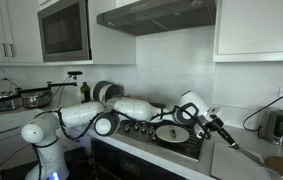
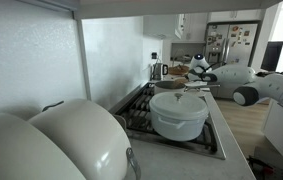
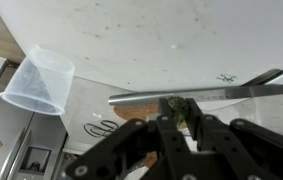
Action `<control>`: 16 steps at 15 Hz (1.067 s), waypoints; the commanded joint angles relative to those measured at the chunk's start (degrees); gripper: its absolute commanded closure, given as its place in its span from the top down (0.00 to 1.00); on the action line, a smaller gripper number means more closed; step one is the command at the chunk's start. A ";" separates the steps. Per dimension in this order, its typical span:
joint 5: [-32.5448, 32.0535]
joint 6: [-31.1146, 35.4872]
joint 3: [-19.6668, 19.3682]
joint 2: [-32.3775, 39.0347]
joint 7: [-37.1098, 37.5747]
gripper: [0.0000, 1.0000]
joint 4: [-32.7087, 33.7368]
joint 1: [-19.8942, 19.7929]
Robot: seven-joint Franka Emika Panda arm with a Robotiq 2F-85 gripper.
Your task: Put the object on the chopping board in the cream white pot
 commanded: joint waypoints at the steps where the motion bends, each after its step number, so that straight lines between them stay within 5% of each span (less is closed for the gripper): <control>1: -0.59 -9.06 2.05 -6.27 -3.95 0.05 -2.49 1.06; 16: -0.36 -40.84 7.07 -19.29 -22.57 0.05 -2.68 2.78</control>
